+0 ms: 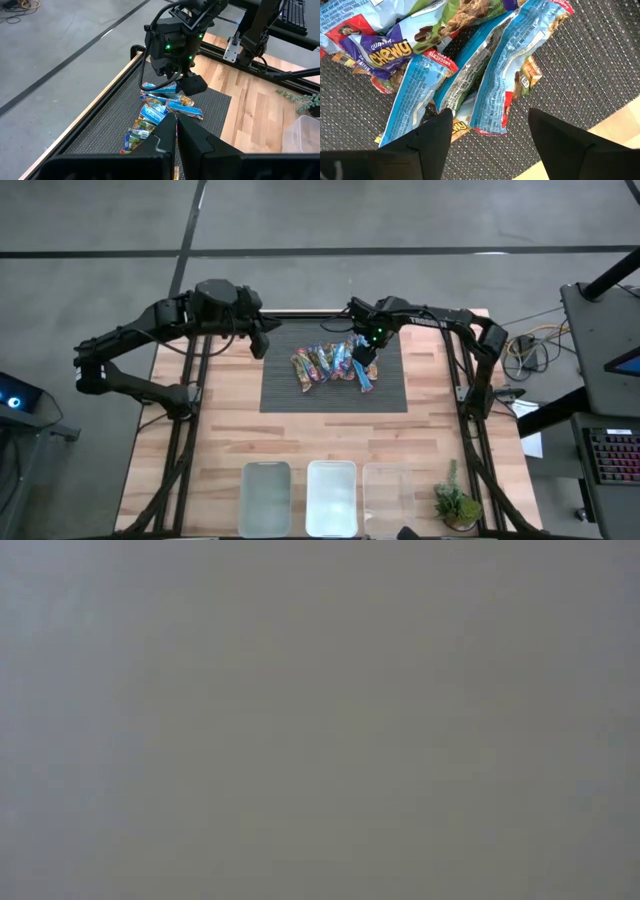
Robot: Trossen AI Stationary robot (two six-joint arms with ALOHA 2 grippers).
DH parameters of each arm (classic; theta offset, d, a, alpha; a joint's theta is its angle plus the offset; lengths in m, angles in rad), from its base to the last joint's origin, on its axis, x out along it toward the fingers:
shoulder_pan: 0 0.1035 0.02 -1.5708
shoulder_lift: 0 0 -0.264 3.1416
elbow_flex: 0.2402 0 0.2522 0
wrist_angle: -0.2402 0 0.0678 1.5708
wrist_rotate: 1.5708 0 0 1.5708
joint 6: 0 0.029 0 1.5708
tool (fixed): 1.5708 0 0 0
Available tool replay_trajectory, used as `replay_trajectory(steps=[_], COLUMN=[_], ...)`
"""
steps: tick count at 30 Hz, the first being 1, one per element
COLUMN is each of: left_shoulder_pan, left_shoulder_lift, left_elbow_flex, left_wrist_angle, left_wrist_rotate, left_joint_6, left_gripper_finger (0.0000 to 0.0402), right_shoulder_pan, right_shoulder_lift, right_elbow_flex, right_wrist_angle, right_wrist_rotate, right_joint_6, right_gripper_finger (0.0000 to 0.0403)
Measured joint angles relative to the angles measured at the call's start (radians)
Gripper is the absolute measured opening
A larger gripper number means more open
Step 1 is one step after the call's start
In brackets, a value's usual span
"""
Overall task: Pick and place Granola Bars by type
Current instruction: Put the red granola bar into the gray bin
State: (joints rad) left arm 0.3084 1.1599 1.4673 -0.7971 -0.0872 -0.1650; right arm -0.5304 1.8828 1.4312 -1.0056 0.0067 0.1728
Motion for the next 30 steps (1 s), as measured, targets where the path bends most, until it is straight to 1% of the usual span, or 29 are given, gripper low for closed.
replay_trajectory(steps=[3, 18, 25, 30], left_shoulder_pan=[0.000, 0.000, 0.000, 0.000], left_shoulder_lift=[0.000, 0.000, 0.000, 0.000], left_elbow_flex=[0.000, 0.000, 0.000, 0.000], left_wrist_angle=[0.000, 0.000, 0.000, 0.000], left_wrist_rotate=[0.000, 0.000, 0.000, 0.000], left_joint_6=[0.000, 0.000, 0.000, 0.000], left_gripper_finger=[0.0000, 0.0000, 0.0000, 0.0000], right_shoulder_pan=[0.000, 0.000, 0.000, -0.002], right_shoulder_lift=[0.000, 0.000, 0.001, 0.001], right_elbow_flex=[-0.018, -0.117, -0.125, -0.126], right_wrist_angle=[0.022, 0.102, 0.133, 0.149], right_wrist_rotate=[-0.016, -0.018, -0.018, -0.032], right_joint_6=[0.007, 0.037, 0.056, 0.061], right_gripper_finger=[0.0249, 0.0249, 0.0247, 0.0236])
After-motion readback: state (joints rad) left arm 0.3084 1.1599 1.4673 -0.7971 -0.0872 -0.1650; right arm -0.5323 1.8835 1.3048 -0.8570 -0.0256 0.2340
